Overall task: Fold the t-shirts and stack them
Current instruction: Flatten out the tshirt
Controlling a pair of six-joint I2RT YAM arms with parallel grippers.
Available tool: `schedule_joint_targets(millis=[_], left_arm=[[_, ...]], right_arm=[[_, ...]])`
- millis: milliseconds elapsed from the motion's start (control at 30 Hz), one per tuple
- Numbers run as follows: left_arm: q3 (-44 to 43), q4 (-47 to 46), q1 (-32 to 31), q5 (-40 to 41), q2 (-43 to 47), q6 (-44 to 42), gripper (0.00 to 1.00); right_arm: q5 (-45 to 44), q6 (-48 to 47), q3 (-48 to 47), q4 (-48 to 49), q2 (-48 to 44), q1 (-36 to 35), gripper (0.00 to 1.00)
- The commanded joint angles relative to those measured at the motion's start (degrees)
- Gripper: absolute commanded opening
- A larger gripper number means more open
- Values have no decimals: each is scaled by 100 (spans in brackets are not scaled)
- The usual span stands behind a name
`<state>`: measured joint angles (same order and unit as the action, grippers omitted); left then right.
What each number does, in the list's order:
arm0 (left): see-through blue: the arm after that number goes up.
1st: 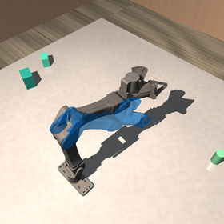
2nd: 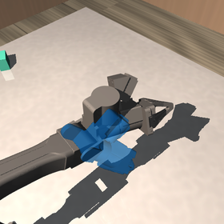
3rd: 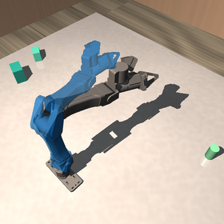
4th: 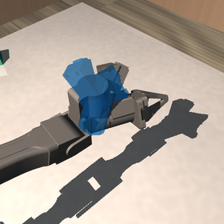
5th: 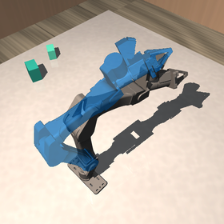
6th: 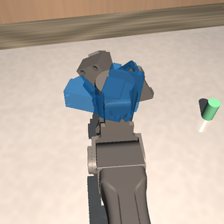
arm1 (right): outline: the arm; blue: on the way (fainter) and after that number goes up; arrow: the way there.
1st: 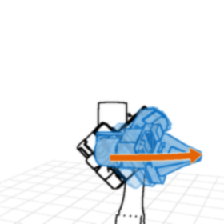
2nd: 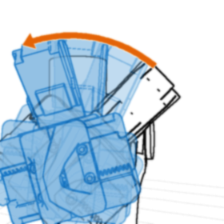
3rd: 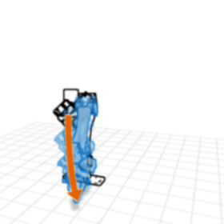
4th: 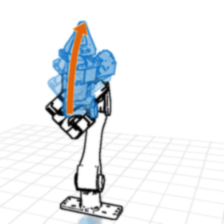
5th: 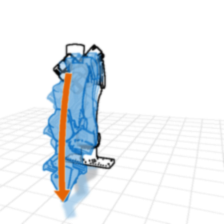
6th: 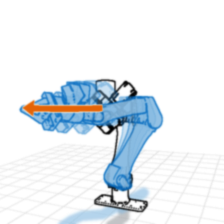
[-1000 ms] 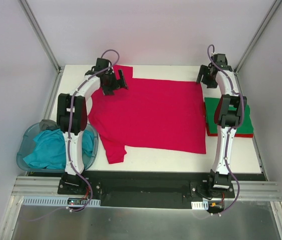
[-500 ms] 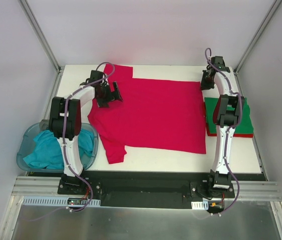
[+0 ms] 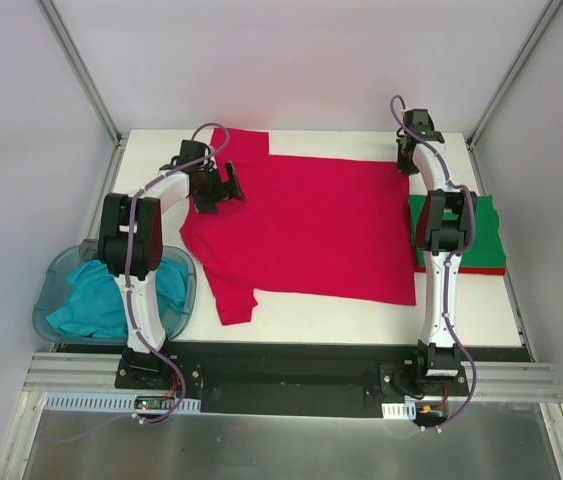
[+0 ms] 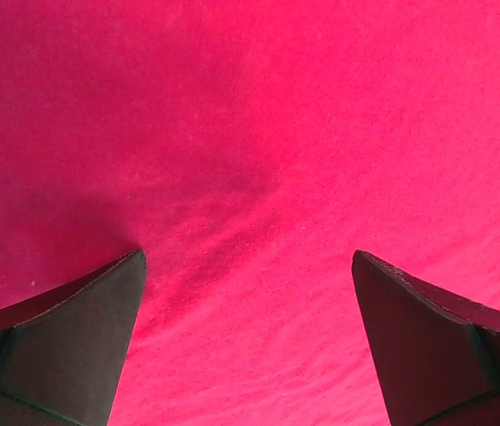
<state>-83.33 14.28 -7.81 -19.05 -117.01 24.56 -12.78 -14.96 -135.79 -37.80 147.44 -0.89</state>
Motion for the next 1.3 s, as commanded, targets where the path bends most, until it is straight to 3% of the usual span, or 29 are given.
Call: schedule_joint_targets(millis=[0, 200, 233, 367, 400, 433, 567, 600, 767, 833, 967, 1067, 1267], left_arm=[[-464, -13, 52, -143, -172, -100, 99], [-1185, 109, 113, -283, -778, 75, 99], [-1351, 136, 122, -327, -849, 93, 99], [-1660, 171, 96, -696, -623, 137, 99], [-1625, 180, 70, -679, -412, 146, 99], [-1547, 180, 35, -592, -193, 137, 99], [-617, 232, -264, -206, 1098, 23, 99], [-327, 276, -352, -109, 1389, 5, 99], [1422, 408, -1150, 453, 2726, 295, 99], [2081, 444, -1616, 682, 3034, 488, 99], [2689, 461, -2118, 1139, 3272, 848, 99], [2892, 557, -2224, 1482, 3325, 1208, 99], [3156, 602, -2224, 2203, 3431, 1894, 96]], right_arm=[[-366, -253, -692, 99, 162, 150, 0], [-165, -314, -484, 475, 57, 264, 0], [-33, -314, -432, 528, 14, 282, 4], [301, -288, -414, 449, -302, 247, 30], [363, -253, -396, 423, -486, 229, 40], [537, -227, -318, 388, -679, 212, 54], [952, -51, 252, 125, -1855, 97, 78], [1013, -33, 542, 54, -2285, -77, 99], [1119, 877, 3360, -105, -4351, -491, 96], [1616, 1309, 4748, 96, -5221, -579, 96], [2611, 1891, 7526, 1544, -6593, -764, 96], [2745, 1796, 8487, 1802, -7052, -799, 96], [2279, 1847, 9017, 1723, -6799, -799, 96]])
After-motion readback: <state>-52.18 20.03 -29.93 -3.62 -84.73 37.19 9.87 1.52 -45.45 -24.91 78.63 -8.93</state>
